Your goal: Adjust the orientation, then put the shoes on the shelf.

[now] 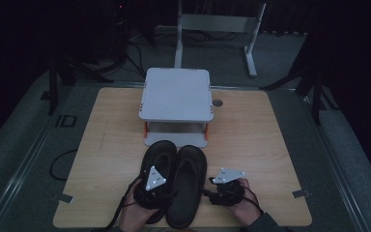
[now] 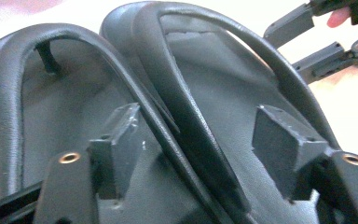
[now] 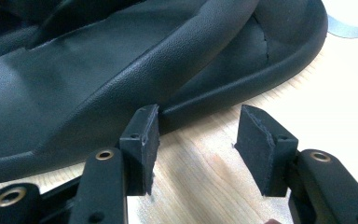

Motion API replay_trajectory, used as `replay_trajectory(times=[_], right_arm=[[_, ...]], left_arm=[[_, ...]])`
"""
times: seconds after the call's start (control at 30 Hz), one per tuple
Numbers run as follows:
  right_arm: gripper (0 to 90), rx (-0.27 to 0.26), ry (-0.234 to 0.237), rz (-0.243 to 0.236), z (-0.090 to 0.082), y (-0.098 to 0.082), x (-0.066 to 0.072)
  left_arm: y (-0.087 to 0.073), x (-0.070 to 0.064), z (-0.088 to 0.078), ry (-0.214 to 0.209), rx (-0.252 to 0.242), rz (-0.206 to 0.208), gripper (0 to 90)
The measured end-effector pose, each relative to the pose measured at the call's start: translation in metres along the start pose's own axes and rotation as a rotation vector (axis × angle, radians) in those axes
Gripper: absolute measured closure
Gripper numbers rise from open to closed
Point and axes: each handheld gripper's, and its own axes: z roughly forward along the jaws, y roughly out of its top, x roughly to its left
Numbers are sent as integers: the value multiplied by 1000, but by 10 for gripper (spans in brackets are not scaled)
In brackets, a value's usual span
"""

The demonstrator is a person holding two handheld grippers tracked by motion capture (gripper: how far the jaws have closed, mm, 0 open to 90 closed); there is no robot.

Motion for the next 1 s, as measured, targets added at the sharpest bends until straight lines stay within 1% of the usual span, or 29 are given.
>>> replay_trajectory(times=[0.03, 0.1, 0.17, 0.27, 0.33, 0.37, 0.43, 0.47, 0.57, 0.63, 0.67, 0.8, 0.87, 0.9, 0.93, 0.97, 1.0], right_arm=[[483, 0, 0, 0, 0, 0, 0], [483, -1, 1, 0, 0, 0, 0], [483, -2, 1, 1, 0, 0, 0], [482, -2, 3, 4, 0, 0, -1], [482, -3, 2, 3, 0, -1, -1], [481, -3, 1, 2, 0, -1, 0], [471, -5, 0, 1, 0, -1, -1], [469, -5, 2, 5, 0, -1, -1], [468, -11, 8, 14, 0, -1, -1], [468, -16, 6, 5, -1, 0, -1], [468, -19, 8, 8, -1, 0, -1], [457, -46, 27, 13, -3, 2, -1], [453, -51, 19, 7, -3, 2, -1], [453, -51, 19, 7, -3, 2, -1], [454, -52, 20, 10, -3, 2, -1], [453, -54, 17, 11, -4, 1, -2], [453, -57, 13, 13, -5, 1, -2]], left_arm=[[0, -2, 2, 7, 4, -2, 317], [0, -5, 4, 36, 16, 1, 307], [-1, -8, 7, 78, 21, 11, 331], [-1, -12, 12, 117, 39, 18, 350], [-1, -13, 14, 127, 46, 12, 366], [-1, -13, 13, 139, 47, 11, 384], [-1, -12, 13, 152, 52, -7, 446], [-1, -12, 13, 151, 51, -18, 471], [-1, -13, 14, 167, 50, -36, 503], [0, -15, 14, 183, 55, -41, 522], [0, -15, 15, 186, 56, -51, 536], [-1, -13, 13, 203, 61, -76, 626], [-2, -9, 11, 190, 57, -104, 649], [-2, -9, 11, 190, 57, -104, 662], [-2, -8, 11, 205, 57, -110, 662], [-2, -7, 10, 221, 57, -116, 685], [-2, -5, 9, 225, 57, -124, 705]])
